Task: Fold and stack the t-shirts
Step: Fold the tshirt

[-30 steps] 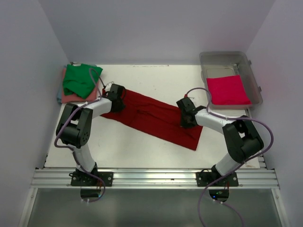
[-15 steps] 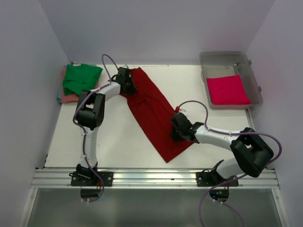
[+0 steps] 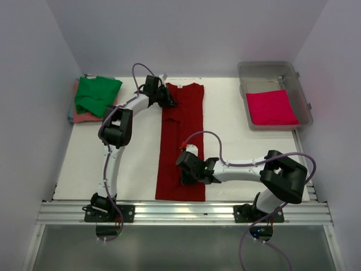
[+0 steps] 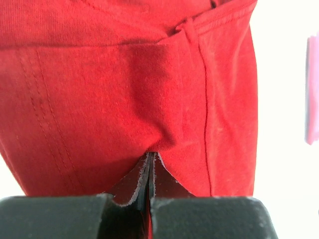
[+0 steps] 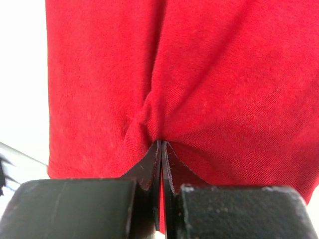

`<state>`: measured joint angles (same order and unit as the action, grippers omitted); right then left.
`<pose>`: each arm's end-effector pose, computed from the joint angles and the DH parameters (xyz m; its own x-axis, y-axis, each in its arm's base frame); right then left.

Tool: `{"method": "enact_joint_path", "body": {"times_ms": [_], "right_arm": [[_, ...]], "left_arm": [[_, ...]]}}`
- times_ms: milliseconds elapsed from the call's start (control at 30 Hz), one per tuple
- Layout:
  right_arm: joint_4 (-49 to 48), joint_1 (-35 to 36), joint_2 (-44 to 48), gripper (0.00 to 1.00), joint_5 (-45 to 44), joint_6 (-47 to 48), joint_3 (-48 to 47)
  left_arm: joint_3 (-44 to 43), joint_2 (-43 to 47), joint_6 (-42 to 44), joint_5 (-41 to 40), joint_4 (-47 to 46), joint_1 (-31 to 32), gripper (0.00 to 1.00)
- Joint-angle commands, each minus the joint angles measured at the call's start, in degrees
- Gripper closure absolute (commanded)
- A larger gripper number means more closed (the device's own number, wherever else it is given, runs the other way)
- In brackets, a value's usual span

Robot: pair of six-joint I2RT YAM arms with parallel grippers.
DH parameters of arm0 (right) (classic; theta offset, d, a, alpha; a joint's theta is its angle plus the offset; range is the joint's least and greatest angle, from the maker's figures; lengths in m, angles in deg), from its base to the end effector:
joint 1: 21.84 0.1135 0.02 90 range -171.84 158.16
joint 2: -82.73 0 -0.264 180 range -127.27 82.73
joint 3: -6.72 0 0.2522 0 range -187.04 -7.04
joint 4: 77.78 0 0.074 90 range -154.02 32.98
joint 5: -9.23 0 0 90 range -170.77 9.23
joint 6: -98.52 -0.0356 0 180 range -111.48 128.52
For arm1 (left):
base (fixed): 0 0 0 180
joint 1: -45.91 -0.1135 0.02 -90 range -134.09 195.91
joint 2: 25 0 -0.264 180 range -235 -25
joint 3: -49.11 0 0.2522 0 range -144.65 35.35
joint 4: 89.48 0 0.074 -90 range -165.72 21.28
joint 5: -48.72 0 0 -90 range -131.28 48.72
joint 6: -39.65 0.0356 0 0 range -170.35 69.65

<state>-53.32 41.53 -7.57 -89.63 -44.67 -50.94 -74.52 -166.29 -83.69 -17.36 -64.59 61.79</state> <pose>0.1363 0.2595 0.1498 -0.9026 -0.0352 -0.4290 -0.2054 0.9111 0.3574 0.5201 -0.1630 0.1300 -0.8388 -0.2837 -0.4648 0.0915 0.7679 -0.6339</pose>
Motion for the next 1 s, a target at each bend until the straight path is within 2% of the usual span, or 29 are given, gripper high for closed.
{"method": "enact_joint_path", "body": {"times_ms": [0, 200, 433, 500, 533, 600, 633, 667, 700, 733, 767, 833, 967], "right_arm": [[10.31, 4.65, -3.74, 1.00, 4.29, -2.36, -0.30], [11.01, 11.59, -4.70, 1.00, 3.42, -3.50, -6.45], [15.23, 13.62, -6.21, 1.00, -0.18, -1.92, -10.86], [15.14, 14.05, -4.28, 1.00, -1.15, -0.78, -11.12], [14.97, 14.41, -3.22, 1.00, -1.94, -0.08, -11.12], [13.92, 15.11, 1.06, 0.98, -4.40, 3.08, -11.29], [13.48, 15.29, 2.66, 0.91, -4.58, 4.48, -11.30], [13.12, 15.29, 4.59, 0.76, -5.11, 6.59, -11.21], [12.77, 15.29, 6.35, 0.67, -5.63, 7.56, -11.12], [11.81, 15.37, 9.76, 0.60, -5.90, 8.70, -11.03], [11.45, 15.29, 11.19, 0.50, -6.86, 10.54, -11.03], [11.62, 15.29, 14.17, 0.41, -7.48, 13.09, -11.64], [15.57, 15.20, 13.76, 0.36, -13.62, 16.96, -17.16]], "left_arm": [[-1.67, -4.51, 1.18, 6.28, -1.80, -0.58, 1.00], [-5.44, -6.45, -0.59, 11.15, -3.67, -0.76, 1.00], [-4.05, -2.68, -0.14, 13.52, -6.12, -1.20, 1.00], [-2.47, -0.31, 0.21, 13.52, -6.39, -1.46, 0.93], [-1.07, 3.79, 0.47, 13.08, -6.91, -1.64, 0.81], [5.06, 12.74, 1.34, 10.37, -10.07, -1.99, 0.73], [7.10, 15.93, 1.79, 8.88, -10.17, -1.99, 0.63], [8.95, 19.09, 2.14, 5.73, -12.95, -1.99, 0.57], [11.58, 22.00, 2.84, 3.96, -12.89, -1.99, 0.52], [12.82, 27.16, 3.19, 2.20, -12.63, -1.99, 0.39], [14.14, 29.56, 3.28, -0.26, -11.93, -1.99, 0.36], [18.70, 35.87, 3.02, -2.56, -11.40, -1.99, 0.34], [30.21, 45.74, 1.27, -8.52, -12.45, -1.90, 0.33]]}}
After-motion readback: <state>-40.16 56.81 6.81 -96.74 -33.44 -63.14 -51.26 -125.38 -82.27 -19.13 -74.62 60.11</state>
